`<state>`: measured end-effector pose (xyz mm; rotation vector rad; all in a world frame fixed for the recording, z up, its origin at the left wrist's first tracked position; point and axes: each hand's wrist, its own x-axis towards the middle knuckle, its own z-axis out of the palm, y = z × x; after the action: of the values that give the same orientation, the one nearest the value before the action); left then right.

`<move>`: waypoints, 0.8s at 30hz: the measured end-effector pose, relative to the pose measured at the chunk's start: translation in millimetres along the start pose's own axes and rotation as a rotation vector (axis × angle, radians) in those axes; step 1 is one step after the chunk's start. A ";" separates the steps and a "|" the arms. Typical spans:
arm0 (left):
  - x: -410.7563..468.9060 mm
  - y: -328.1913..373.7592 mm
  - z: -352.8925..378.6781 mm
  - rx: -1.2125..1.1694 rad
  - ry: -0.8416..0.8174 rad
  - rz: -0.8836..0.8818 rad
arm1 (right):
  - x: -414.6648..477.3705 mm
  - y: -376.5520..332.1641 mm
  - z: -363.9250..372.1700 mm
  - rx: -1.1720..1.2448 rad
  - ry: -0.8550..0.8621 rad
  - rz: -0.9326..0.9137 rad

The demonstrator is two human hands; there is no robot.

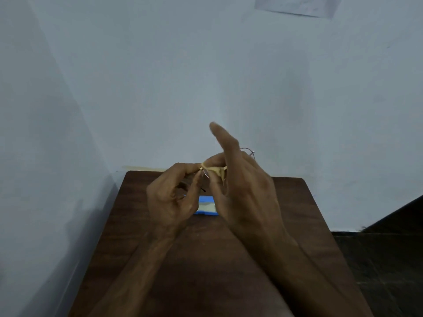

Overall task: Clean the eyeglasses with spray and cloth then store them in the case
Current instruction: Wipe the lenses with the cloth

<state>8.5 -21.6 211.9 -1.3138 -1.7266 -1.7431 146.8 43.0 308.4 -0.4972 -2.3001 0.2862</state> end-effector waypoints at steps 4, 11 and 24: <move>-0.3 1.5 1.8 0.042 -0.007 0.033 | 16.4 18.3 -12.4 -0.101 0.078 0.148; -2.0 1.7 1.1 0.024 -0.013 0.028 | -4.4 -7.3 2.5 0.051 -0.022 0.042; 1.3 1.5 3.3 0.052 0.023 0.021 | -1.4 10.9 -5.8 0.011 0.017 0.134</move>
<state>10.2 -18.4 213.2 -1.2812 -1.7275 -1.6841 154.8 52.5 307.8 -0.6473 -2.2517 0.3579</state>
